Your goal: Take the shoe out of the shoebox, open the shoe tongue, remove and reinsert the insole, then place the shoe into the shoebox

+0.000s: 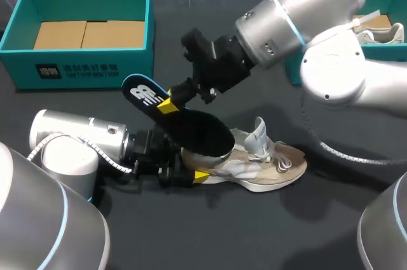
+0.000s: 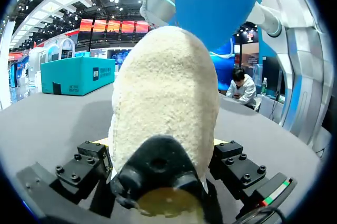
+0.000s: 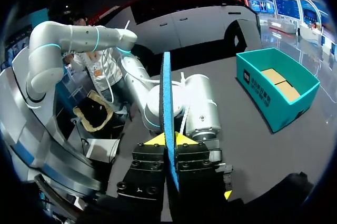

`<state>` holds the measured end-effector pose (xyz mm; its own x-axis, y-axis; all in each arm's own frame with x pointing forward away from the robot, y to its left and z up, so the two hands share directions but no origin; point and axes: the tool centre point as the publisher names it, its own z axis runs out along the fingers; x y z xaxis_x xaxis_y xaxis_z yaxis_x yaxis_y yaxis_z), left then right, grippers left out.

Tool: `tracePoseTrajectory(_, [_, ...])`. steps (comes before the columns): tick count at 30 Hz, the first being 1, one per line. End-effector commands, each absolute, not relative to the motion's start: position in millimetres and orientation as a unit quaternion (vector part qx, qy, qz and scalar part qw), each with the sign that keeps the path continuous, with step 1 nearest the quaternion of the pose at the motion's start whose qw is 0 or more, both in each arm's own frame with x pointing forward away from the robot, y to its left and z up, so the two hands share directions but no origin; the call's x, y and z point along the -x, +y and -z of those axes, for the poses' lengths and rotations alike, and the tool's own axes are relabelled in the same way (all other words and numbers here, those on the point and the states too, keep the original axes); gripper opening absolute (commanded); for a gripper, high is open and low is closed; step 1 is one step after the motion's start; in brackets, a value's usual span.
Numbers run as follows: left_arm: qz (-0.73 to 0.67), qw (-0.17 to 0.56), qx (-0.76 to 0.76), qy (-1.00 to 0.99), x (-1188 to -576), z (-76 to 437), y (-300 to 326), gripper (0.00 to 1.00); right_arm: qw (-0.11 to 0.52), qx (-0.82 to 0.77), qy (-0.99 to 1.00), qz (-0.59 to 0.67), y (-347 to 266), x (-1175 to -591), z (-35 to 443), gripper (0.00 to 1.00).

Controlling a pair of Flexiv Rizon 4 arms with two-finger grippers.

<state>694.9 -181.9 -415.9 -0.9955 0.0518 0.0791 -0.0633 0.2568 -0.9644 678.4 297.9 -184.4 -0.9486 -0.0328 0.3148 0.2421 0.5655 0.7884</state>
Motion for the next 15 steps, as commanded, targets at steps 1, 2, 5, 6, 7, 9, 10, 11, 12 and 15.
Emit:
tracePoseTrajectory(1, [-0.609,0.047,-0.004,-0.792,-695.3,419.6,-183.5,0.0,0.145,0.067,-0.849,0.503,281.1,-673.2,187.1,0.0])
tracePoseTrajectory(2, [-0.609,0.047,-0.004,-0.792,-695.3,419.6,-183.5,0.0,0.145,0.067,-0.849,0.503,281.1,-673.2,187.1,0.0])
tracePoseTrajectory(5, [-0.609,0.047,-0.004,-0.792,-695.3,419.6,-183.5,0.0,0.145,0.067,-0.849,0.503,281.1,-673.2,187.1,0.0])
tracePoseTrajectory(6, [-0.609,0.047,-0.004,-0.792,-695.3,419.6,-183.5,0.0,0.145,0.067,-0.849,0.503,281.1,-673.2,187.1,0.0])
tracePoseTrajectory(7, [-0.609,0.047,-0.004,-0.792,-695.3,419.6,-183.5,0.0,0.145,0.067,-0.849,0.503,281.1,-673.2,187.1,0.0])
tracePoseTrajectory(9, [-0.609,0.047,-0.004,-0.792,-695.3,419.6,-183.5,0.0,0.145,0.067,-0.849,0.503,281.1,-673.2,187.1,0.0])
tracePoseTrajectory(10, [-0.609,0.047,-0.004,-0.792,-695.3,419.6,-183.5,0.0,0.141,0.079,-0.841,0.516,276.5,-670.7,179.4,0.0])
tracePoseTrajectory(11, [-0.609,0.047,-0.004,-0.792,-695.3,419.6,-183.5,0.0,0.145,0.087,-0.836,0.522,272.2,-668.5,173.0,0.0])
tracePoseTrajectory(12, [-0.609,0.047,-0.004,-0.792,-695.3,419.6,-183.5,0.0,0.155,0.103,-0.83,0.526,267.4,-666.2,166.5,0.0])
tracePoseTrajectory(15, [-0.609,0.047,-0.004,-0.792,-695.3,419.6,-183.5,0.0,0.178,0.128,-0.764,0.607,252.1,-655.6,147.5,0.0])
